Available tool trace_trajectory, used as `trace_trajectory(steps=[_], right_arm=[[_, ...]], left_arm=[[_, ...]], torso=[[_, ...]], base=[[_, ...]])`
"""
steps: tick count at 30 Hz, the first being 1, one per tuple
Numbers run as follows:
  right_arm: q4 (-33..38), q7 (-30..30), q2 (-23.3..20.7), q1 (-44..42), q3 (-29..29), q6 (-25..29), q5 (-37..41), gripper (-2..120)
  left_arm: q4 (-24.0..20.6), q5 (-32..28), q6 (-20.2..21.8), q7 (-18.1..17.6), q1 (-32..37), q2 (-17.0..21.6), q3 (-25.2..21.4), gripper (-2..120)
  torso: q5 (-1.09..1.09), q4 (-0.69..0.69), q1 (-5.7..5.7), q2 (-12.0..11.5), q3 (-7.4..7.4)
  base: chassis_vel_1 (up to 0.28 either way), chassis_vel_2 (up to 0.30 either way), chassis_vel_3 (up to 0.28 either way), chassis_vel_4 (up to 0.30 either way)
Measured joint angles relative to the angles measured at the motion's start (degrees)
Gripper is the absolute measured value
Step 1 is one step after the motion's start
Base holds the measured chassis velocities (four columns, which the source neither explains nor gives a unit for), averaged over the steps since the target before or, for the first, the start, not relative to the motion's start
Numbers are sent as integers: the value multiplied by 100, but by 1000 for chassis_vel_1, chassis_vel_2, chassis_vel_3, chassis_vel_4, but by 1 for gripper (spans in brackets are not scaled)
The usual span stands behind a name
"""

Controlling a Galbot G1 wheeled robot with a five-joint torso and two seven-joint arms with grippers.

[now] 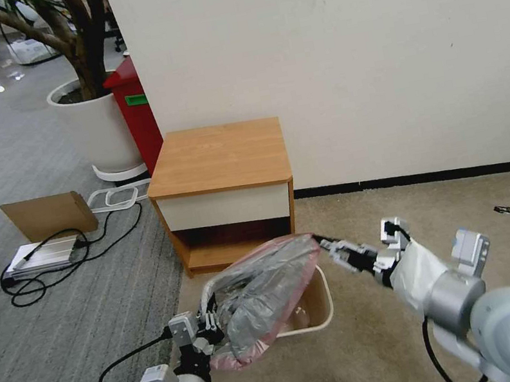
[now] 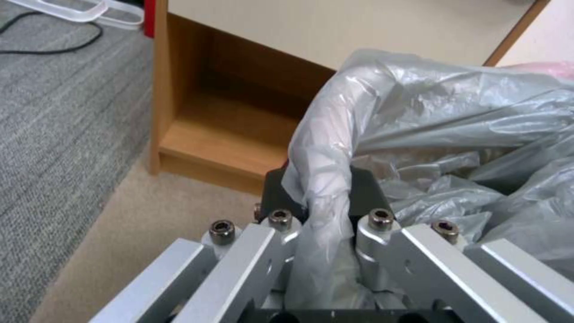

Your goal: Pick up the garbage bag from the table and place it over the trash can.

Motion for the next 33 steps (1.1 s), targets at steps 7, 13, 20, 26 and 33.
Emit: trace_trajectory(steps=[7, 13, 20, 26, 33], right_arm=[[6, 23, 79, 136, -916, -155, -570, 91], [-3, 417, 171, 147, -1362, -341, -766, 100], [-128, 411, 257, 220, -1447, -182, -819, 100], [-344, 356, 381, 305, -1515, -94, -884, 100], [-591, 225, 612, 369, -1645, 119, -963, 100]], left_arm=[[-127, 2, 3, -15, -3, 28, -9, 7], [-256, 41, 4, -16, -3, 67, -68, 7], [-325, 161, -11, 8, -5, 66, -89, 7], [-357, 165, -16, 33, 0, 57, -75, 7], [-378, 159, -22, 54, 7, 57, -65, 7]], torso=[[0, 1, 0, 0, 0], [-1, 1, 0, 0, 0], [0, 1, 0, 0, 0], [0, 0, 0, 0, 1], [0, 0, 0, 0, 1]], base=[[0, 0, 0, 0], [0, 0, 0, 0], [0, 0, 0, 0], [0, 0, 0, 0], [0, 0, 0, 0]])
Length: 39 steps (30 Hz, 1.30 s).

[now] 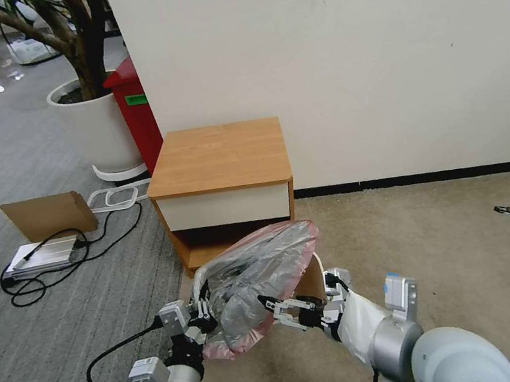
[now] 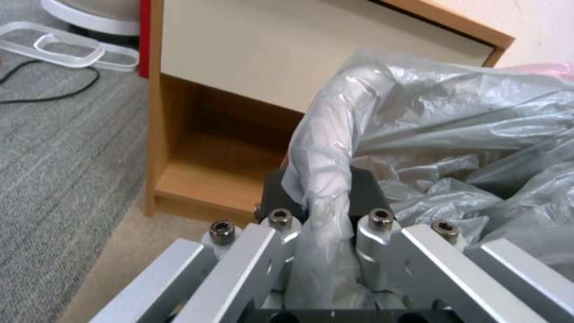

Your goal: Pick up the garbage bag from the table and place it over the trash can.

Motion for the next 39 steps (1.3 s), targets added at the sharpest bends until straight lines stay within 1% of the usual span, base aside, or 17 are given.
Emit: trace_trajectory(steps=[6, 10, 12, 14, 15, 20, 21, 23, 24, 26, 27, 30, 31, 34, 35, 38, 39], right_arm=[[-79, -216, 124, -3, -14, 133, -3, 100], [-142, -462, 268, -10, -4, 248, -3, 98], [-159, -499, 304, -12, -5, 259, -4, 96], [-211, -543, 429, -13, -43, 280, -20, 88], [-211, -543, 429, -13, -43, 280, -20, 88], [-291, -554, 607, -18, -126, 339, -135, 64], [-291, -554, 607, -18, -126, 339, -135, 64], [-307, -554, 624, -23, -125, 357, -162, 53], [-307, -554, 624, -23, -125, 357, -162, 53], [-311, -554, 623, -30, -113, 374, -179, 43], [-311, -554, 623, -30, -113, 374, -179, 43], [-311, -554, 615, -33, -97, 384, -189, 28], [-311, -554, 615, -33, -97, 384, -189, 28], [-296, -552, 590, -35, -91, 389, -197, 14], [-296, -552, 590, -35, -91, 389, -197, 14], [-248, -548, 506, -58, -28, 389, -210, 0], [-214, -545, 454, -80, 19, 388, -215, 0]], left_arm=[[0, -73, 0, 0, -3, -5, 16, 7], [-19, -285, 33, -5, -5, -26, 27, 7], [-22, -342, 53, -12, -6, -33, 29, 7], [-34, -488, 113, -26, -10, -47, 33, 7], [-34, -488, 113, -26, -10, -47, 33, 7], [-56, -653, 172, -39, -18, -51, 42, 7], [-56, -653, 172, -39, -18, -51, 42, 7], [-71, -728, 193, -51, -18, -49, 40, 7], [-71, -728, 193, -51, -18, -49, 40, 7], [-89, -786, 219, -64, -21, -44, 32, 7], [-89, -786, 219, -64, -21, -44, 32, 7], [-91, -837, 250, -92, -47, -29, 23, 7], [-91, -837, 250, -92, -47, -29, 23, 7], [-72, -900, 277, -141, -90, -26, 25, 6], [-72, -900, 277, -141, -90, -26, 25, 6], [-41, -1020, 321, -190, -136, -10, 22, 6], [-24, -1071, 337, -214, -160, 3, 13, 6]], torso=[[0, 0, 0, 0, 0], [0, 0, 0, 0, 0], [0, 0, 0, 0, 0], [0, 0, 0, 0, 0], [0, 0, 0, 0, 0], [0, 0, 0, 0, 0], [0, 0, 0, 0, 0], [0, 0, 0, 0, 0], [0, 0, 0, 0, 0], [0, 0, 0, 0, 0], [0, 0, 0, 0, 0], [0, 0, 0, 0, 0], [0, 0, 0, 0, 0], [0, 0, 0, 0, -1], [0, 0, 0, 0, -1], [1, 0, 0, 0, -1], [1, 0, 0, 0, -1]], base=[[0, 0, 0, 0], [0, 0, 0, 0], [0, 0, 0, 0], [0, 0, 0, 0], [0, 0, 0, 0], [0, 0, 0, 0], [0, 0, 0, 0], [0, 0, 0, 0], [0, 0, 0, 0], [0, 0, 0, 0], [0, 0, 0, 0], [0, 0, 0, 0], [0, 0, 0, 0], [0, 0, 0, 0], [0, 0, 0, 0], [0, 0, 0, 0], [0, 0, 0, 0]])
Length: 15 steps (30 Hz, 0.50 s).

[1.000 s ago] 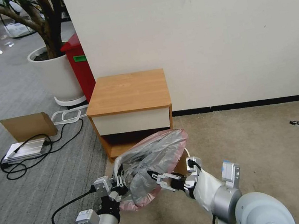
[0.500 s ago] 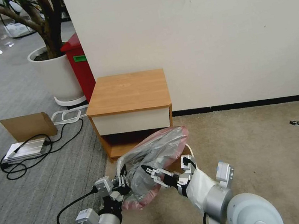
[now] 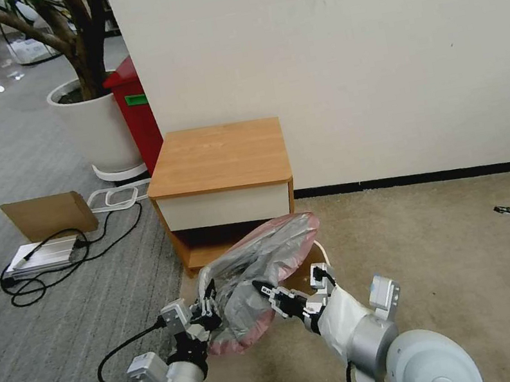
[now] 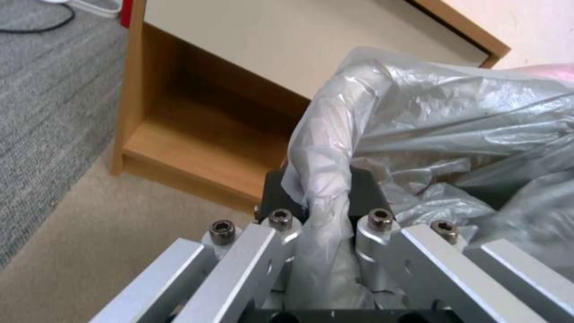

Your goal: Pick up the garbage bag from the table and place it over the trash can.

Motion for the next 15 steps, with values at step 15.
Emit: trace_trajectory(steps=[15], right_arm=[[467, 28, -593, -248, 630, -27, 9, 0]], left_arm=[[247, -490, 107, -240, -356, 153, -182, 6]], torso=[[-1, -1, 0, 0, 0]], base=[[0, 0, 0, 0]])
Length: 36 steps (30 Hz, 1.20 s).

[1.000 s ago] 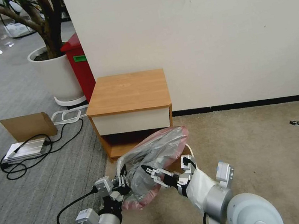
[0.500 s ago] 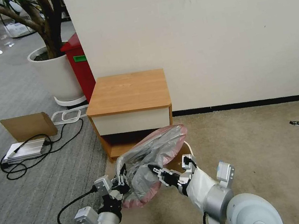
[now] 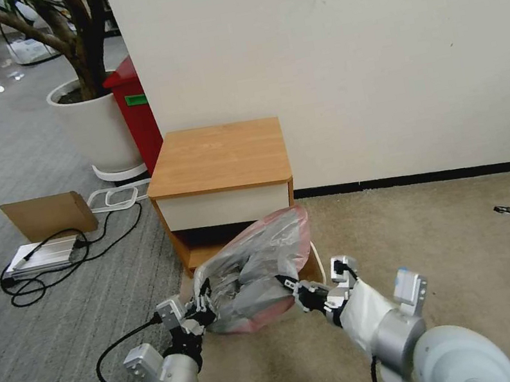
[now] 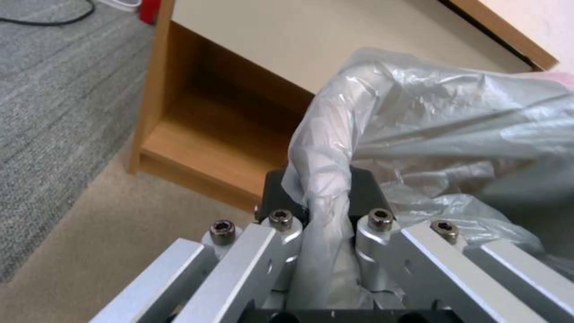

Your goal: Pick up the garbage bag from the table and place it over the trash can.

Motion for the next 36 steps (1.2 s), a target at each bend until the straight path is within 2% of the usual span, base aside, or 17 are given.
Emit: trace_trajectory(steps=[12, 21, 24, 26, 28, 29, 32, 33, 34, 36], right_arm=[[238, 205, -244, -215, 197, -131, 33, 0], [208, 392, -177, -200, 224, -237, 20, 0], [268, 470, -172, -239, 290, -265, 4, 13], [305, 477, -165, -266, 329, -270, -1, 16], [313, 441, -138, -327, 376, -280, -74, 28], [313, 441, -138, -327, 376, -280, -74, 28], [320, 207, -60, -506, 514, -284, -431, 42], [320, 207, -60, -506, 514, -284, -431, 42], [320, 133, -23, -569, 557, -281, -573, 49], [320, -42, 52, -654, 602, -206, -1079, 57]], left_arm=[[47, -404, 78, -133, -241, 104, -200, 6], [7, -457, 95, -148, -240, 136, -280, 6], [8, -465, 95, -159, -240, 159, -288, 6], [19, -469, 96, -168, -246, 180, -288, 6], [63, -486, 105, -192, -263, 218, -288, 6], [63, -486, 105, -192, -263, 218, -288, 6], [122, -514, 116, -245, -277, 283, -289, 6], [122, -514, 116, -245, -277, 283, -289, 6], [130, -553, 121, -271, -282, 296, -298, 6], [130, -673, 127, -330, -289, 307, -333, 6]], torso=[[0, 0, 0, 0, 0], [0, 0, 0, 0, 0], [-1, 1, 0, 0, 1], [-1, 1, 0, 0, 0], [-1, 1, 0, 0, 0], [-1, 1, 0, 0, 0], [-1, 1, 0, 0, 0], [-1, 1, 0, 0, 0], [0, 1, 0, 0, 0], [0, 0, 0, 0, 0]], base=[[0, 0, 0, 0], [0, 0, 0, 0], [0, 0, 0, 0], [0, 0, 0, 0], [0, 0, 0, 0], [0, 0, 0, 0], [0, 0, 0, 0], [0, 0, 0, 0], [0, 0, 0, 0], [0, 0, 0, 0]])
